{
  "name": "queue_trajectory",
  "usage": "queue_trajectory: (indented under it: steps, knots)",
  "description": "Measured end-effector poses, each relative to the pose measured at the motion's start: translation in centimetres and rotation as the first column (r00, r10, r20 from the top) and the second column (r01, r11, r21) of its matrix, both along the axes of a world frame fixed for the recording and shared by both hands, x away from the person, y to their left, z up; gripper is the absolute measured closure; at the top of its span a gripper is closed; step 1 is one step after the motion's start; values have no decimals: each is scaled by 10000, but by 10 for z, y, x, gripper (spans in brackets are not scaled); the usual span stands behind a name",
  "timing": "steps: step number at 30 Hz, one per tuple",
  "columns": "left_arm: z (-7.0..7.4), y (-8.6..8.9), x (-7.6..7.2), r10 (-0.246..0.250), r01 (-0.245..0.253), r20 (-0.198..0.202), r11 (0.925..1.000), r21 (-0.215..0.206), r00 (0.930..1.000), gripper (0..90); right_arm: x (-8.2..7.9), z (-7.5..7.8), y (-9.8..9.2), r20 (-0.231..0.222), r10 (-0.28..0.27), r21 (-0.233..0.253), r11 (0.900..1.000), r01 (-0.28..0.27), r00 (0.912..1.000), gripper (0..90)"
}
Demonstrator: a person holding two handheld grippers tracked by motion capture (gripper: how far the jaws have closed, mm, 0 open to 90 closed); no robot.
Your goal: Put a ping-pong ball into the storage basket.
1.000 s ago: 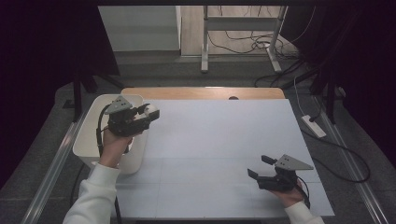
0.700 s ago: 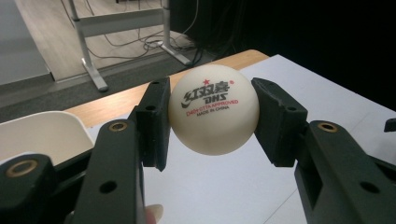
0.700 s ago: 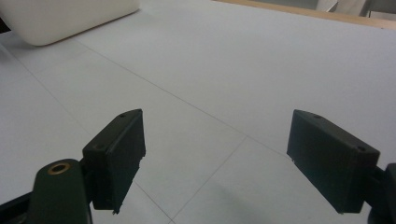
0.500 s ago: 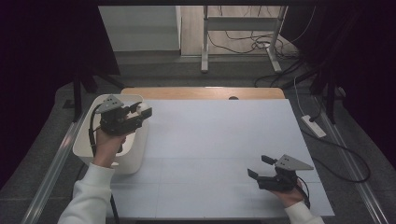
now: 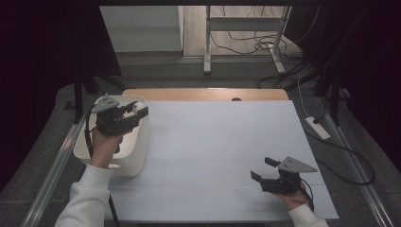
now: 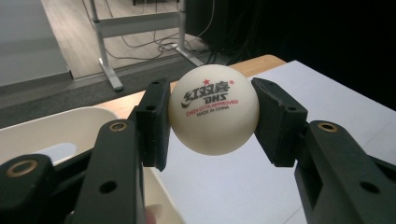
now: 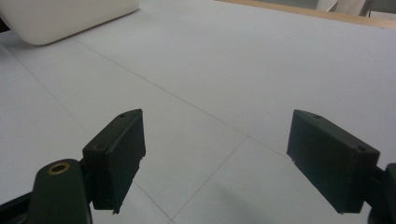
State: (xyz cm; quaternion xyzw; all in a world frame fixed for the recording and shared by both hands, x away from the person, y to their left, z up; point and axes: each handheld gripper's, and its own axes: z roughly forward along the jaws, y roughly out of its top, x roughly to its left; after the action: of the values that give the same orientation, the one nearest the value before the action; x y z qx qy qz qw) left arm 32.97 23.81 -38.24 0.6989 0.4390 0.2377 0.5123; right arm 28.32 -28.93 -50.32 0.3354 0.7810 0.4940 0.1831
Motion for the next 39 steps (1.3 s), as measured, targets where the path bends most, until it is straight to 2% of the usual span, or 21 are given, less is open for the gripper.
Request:
queue_trajectory:
  steps: [11,26,34,39]
  knots:
    - [0,12,3,426,-425,-151,9991,65,9990,507,0,0,0,-3,-2,-11,10000,2,10000,191]
    - [-5,31,12,1177,-1175,-596,9930,72,9913,507,0,0,0,-3,-47,19,10000,47,10000,191]
    - [-9,38,21,1604,-1586,-899,9870,270,9829,506,0,0,0,-15,-27,60,10000,27,10000,191]
    - [-13,44,32,1935,-1894,-1308,9809,435,9723,506,0,0,0,-23,-16,68,10000,16,10000,191]
